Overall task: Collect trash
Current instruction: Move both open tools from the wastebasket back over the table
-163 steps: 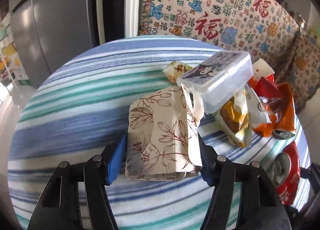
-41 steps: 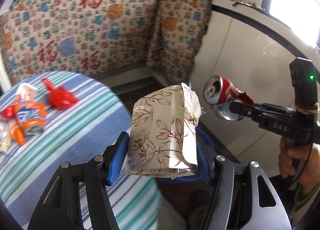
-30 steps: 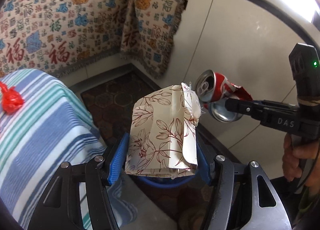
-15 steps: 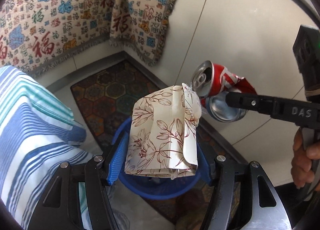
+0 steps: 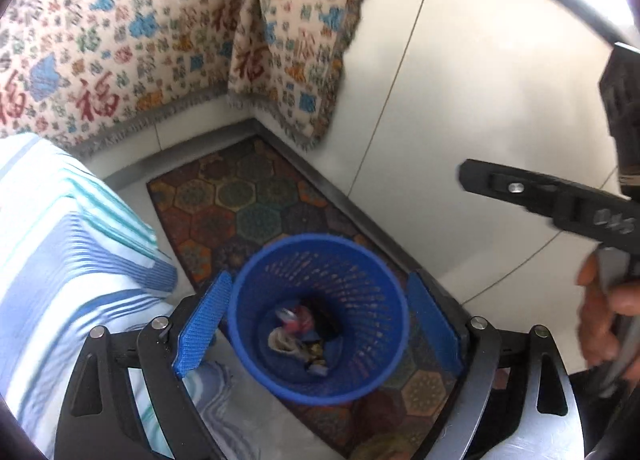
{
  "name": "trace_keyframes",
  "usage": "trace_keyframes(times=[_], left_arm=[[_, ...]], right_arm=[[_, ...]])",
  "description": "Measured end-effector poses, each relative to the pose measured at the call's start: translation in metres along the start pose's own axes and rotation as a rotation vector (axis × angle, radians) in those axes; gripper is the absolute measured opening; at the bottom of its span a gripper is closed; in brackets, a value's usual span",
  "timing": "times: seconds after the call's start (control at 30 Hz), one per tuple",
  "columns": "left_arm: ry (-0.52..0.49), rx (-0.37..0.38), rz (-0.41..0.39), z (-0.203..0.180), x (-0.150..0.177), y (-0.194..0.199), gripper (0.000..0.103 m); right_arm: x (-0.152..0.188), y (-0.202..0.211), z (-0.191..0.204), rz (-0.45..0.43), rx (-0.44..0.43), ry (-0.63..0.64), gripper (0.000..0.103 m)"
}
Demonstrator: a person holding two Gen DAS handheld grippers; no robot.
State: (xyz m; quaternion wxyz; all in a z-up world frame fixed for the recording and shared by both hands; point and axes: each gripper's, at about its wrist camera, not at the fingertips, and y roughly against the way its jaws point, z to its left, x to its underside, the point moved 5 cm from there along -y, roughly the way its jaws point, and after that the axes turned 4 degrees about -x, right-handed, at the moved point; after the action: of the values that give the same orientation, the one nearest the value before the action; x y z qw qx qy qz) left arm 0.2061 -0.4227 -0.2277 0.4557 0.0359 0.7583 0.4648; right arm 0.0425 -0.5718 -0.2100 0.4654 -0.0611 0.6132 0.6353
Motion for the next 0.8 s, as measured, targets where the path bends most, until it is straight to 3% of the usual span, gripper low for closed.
trace_keyframes(times=[0.17, 0.37, 0.57, 0.7, 0.8], left_arm=[[0.006, -0.031, -0.064, 0.024, 0.004, 0.070, 0.093], [0.066, -0.172, -0.054, 0.100, 0.049, 0.137, 0.096], [0.184, -0.381, 0.012, 0.212, 0.115, 0.180, 0.096], [0.273, -0.489, 0.042, 0.279, 0.148, 0.199, 0.096], [0.319, -0.552, 0.043, 0.319, 0.163, 0.208, 0.096]], right_arm=[[-0.015, 0.025, 0.057, -0.121, 0.017, 0.160, 0.061], [-0.015, 0.036, 0.145, -0.209, -0.042, 0.304, 0.064], [0.016, 0.008, 0.248, -0.135, -0.167, 0.414, 0.064], [0.048, -0.011, 0.326, -0.049, -0.281, 0.512, 0.064], [0.074, -0.026, 0.371, 0.013, -0.318, 0.587, 0.064]])
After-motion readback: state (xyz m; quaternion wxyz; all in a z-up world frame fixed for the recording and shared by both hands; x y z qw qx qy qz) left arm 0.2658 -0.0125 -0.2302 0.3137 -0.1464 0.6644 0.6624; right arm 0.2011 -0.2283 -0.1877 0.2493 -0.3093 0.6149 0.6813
